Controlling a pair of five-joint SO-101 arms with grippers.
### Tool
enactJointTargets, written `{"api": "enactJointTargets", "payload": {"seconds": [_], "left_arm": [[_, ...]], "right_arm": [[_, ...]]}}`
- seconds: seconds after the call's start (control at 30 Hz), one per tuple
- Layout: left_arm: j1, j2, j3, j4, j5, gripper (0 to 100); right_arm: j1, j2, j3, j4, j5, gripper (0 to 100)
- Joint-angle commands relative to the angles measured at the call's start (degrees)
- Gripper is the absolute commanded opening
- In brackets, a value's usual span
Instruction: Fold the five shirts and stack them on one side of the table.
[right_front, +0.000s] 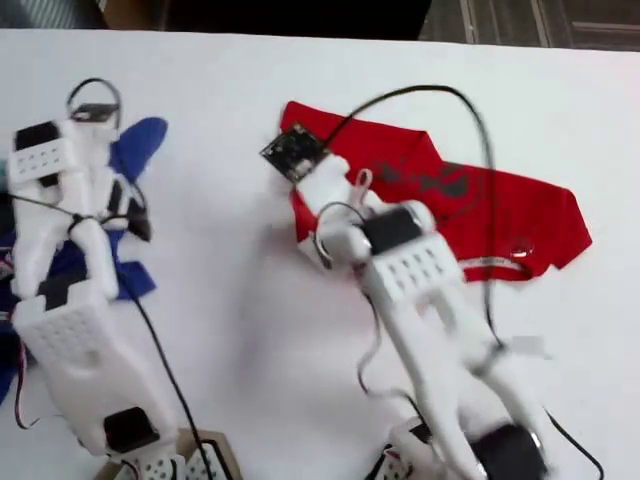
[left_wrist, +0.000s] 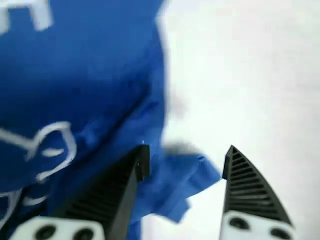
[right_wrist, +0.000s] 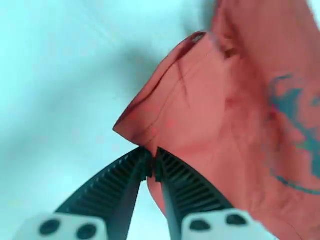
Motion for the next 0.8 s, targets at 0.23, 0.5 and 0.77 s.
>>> {"api": "enactJointTargets", "payload": {"seconds": [0.23, 0.5, 0.77], "left_arm": [[9.5, -0.8, -0.1, 0.7, 4.7, 26], [15.5, -0.2, -3.7, 0.2, 4.7, 26], [22.2, 0.1, -8.6, -8.9, 4.7, 26]], "right_arm": [[2.6, -36.4, 2.3, 15.6, 9.1, 2.1], [25.1, -49.0, 20.1, 15.2, 20.4, 2.1], [37.6, -56.6, 34.6, 9.0, 20.5, 2.1]]}}
